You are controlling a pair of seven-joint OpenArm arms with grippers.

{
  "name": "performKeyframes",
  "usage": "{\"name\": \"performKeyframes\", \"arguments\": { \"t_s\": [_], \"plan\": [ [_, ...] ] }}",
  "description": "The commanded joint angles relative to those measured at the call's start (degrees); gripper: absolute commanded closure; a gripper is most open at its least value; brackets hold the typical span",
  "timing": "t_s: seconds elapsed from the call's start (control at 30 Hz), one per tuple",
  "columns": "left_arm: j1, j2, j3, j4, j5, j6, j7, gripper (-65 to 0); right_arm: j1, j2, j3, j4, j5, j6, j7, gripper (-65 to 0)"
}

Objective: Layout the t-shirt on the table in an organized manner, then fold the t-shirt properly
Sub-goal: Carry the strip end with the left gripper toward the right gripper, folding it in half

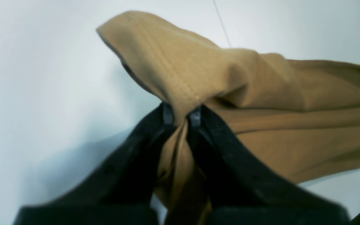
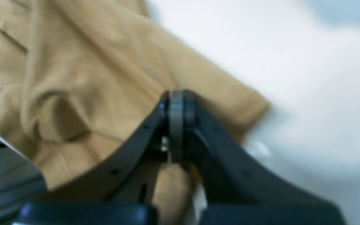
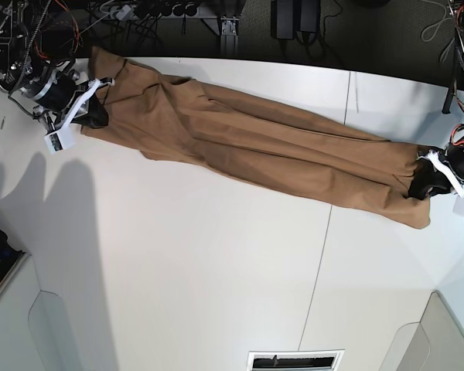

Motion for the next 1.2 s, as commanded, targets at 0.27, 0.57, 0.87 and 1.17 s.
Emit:
{"name": "performKeyframes", "arguments": {
  "t_s": [0.27,0.57,0.87,1.17],
  "plan": [
    [-0.8,-1.3,0.1,6.1,-4.6,-0.3,2.1,0.0,1.9,-1.8,0.4,1.0,2.3,0.2,0.6,0.0],
    [2.3,-1.1,4.5,19.0,-6.6,-0.3,4.6,0.0,2.2,-4.8,0.4,1.0,2.3,0.3,0.7,0.0],
    [2.8,6.5,16.8,21.1,0.0,-0.3,2.9,0.0,2.3,-4.9,0.4,1.0,2.1,0.3,0.3,0.0],
    [2.6,13.4,22.7,20.9,5.4,-0.3,-0.6,-3.1,2.3,-4.9,0.4,1.0,2.0,0.3,0.2,0.0]
  ]
}}
